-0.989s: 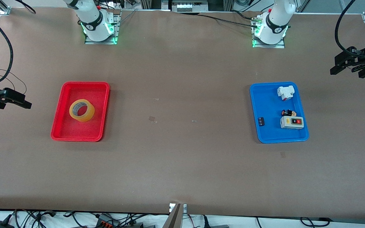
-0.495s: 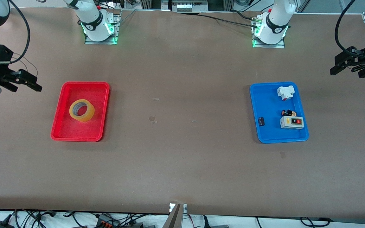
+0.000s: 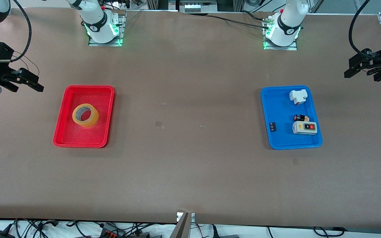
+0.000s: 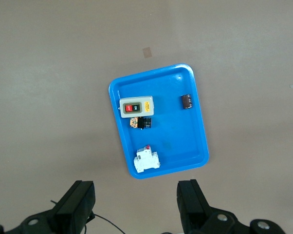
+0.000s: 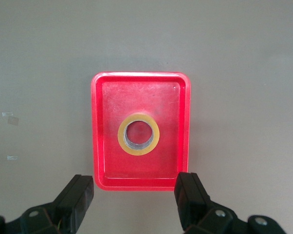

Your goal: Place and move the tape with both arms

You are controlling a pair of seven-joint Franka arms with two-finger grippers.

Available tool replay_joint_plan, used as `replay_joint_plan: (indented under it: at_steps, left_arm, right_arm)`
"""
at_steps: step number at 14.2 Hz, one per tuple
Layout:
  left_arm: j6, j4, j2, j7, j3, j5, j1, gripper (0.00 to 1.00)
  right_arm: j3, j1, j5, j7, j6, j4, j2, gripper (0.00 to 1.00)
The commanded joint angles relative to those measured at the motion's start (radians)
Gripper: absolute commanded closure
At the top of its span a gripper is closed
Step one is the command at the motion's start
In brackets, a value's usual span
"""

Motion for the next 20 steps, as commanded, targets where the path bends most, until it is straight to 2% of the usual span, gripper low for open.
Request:
replay_joint_plan:
  at_steps: [1, 4, 6, 20]
  left_arm:
    - [-0.010, 0.000, -0.011, 0.007, -0.008, 0.016, 0.000, 0.00]
    - [-0.007, 0.000, -0.008, 0.007, -0.007, 0.015, -0.004, 0.00]
    - [-0.007, 0.000, -0.007, 0.006, -0.007, 0.015, -0.006, 0.00]
    - [-0.007, 0.000, -0.008, 0.006, -0.007, 0.013, -0.006, 0.00]
  right_arm:
    - [0.014, -0.019, 0.003, -0.004, -0.011, 0.006, -0.017, 0.00]
    - [0.009, -0.010, 0.003, -0.006, -0.010, 0.003, -0.017, 0.00]
    - [-0.046, 0.036, 0.004, -0.006, -0.011, 0.001, -0.018, 0.00]
    - [-0.044, 0.035, 0.000, -0.021, -0.092, 0.004, -0.043, 0.00]
